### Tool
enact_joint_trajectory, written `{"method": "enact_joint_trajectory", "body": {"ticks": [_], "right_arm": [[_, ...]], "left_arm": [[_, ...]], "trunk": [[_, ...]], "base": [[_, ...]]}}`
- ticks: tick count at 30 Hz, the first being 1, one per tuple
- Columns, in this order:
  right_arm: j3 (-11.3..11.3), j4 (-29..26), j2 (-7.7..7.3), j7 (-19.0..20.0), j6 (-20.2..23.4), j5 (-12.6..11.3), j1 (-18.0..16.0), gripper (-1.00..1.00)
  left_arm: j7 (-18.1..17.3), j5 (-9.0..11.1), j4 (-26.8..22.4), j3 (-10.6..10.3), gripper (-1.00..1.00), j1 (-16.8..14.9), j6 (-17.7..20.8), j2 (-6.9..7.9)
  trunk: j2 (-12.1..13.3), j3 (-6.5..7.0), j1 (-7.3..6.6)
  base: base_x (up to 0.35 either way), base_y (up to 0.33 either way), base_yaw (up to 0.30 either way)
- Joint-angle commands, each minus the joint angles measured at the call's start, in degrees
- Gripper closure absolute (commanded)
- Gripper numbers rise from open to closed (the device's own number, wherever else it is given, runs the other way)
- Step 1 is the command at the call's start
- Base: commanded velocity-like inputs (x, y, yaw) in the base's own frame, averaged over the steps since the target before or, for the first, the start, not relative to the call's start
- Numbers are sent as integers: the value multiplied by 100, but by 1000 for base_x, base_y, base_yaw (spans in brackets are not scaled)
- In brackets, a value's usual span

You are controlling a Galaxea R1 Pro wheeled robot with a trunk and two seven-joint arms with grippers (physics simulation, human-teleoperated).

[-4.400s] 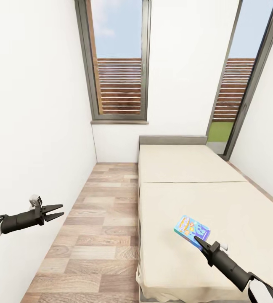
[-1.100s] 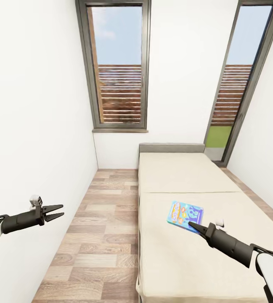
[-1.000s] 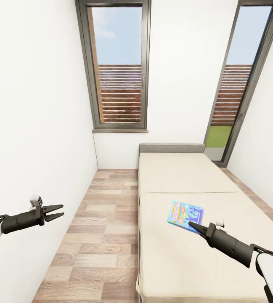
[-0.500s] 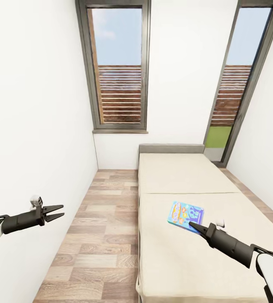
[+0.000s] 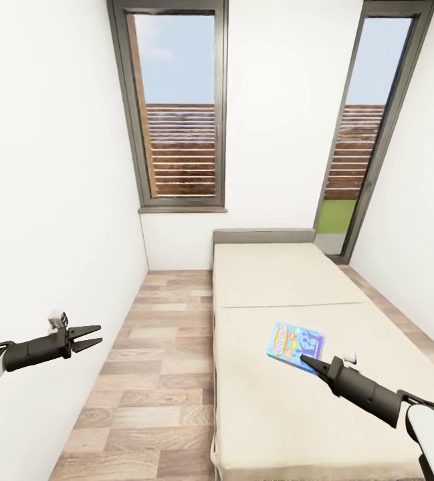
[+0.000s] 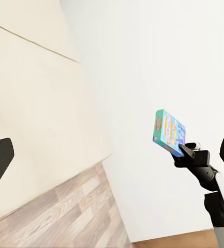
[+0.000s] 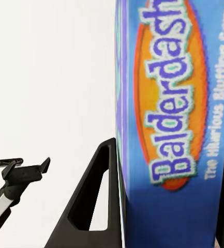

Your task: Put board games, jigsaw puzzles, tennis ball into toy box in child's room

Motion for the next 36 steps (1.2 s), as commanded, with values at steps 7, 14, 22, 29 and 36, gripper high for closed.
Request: {"method": "enact_joint_trajectory", "body": {"ticks": [7,14,22,29,36], "right_arm": [[-89,63,1,64,23,37,-7,100],[-115,73,15,64,23,38,-7,100],[-122,73,27,64,23,39,-7,100],[-116,75,29,64,23,39,-7,100],[-122,81,28,64,23,39,-7,100]], "left_arm": [[-24,-8,1,4,-100,-5,61,0],[-24,-7,0,4,-100,-3,61,0],[-28,-7,-1,4,-100,-3,56,0],[-29,-7,-2,-1,-100,-4,55,0],[-56,-7,-2,4,-100,-3,45,6]], "trunk": [[273,116,-152],[554,241,-306],[674,295,-372],[674,295,-372],[674,295,-372]], "base": [[0,0,-231],[0,0,-277],[0,0,-280],[0,0,-281],[0,0,-281]]}}
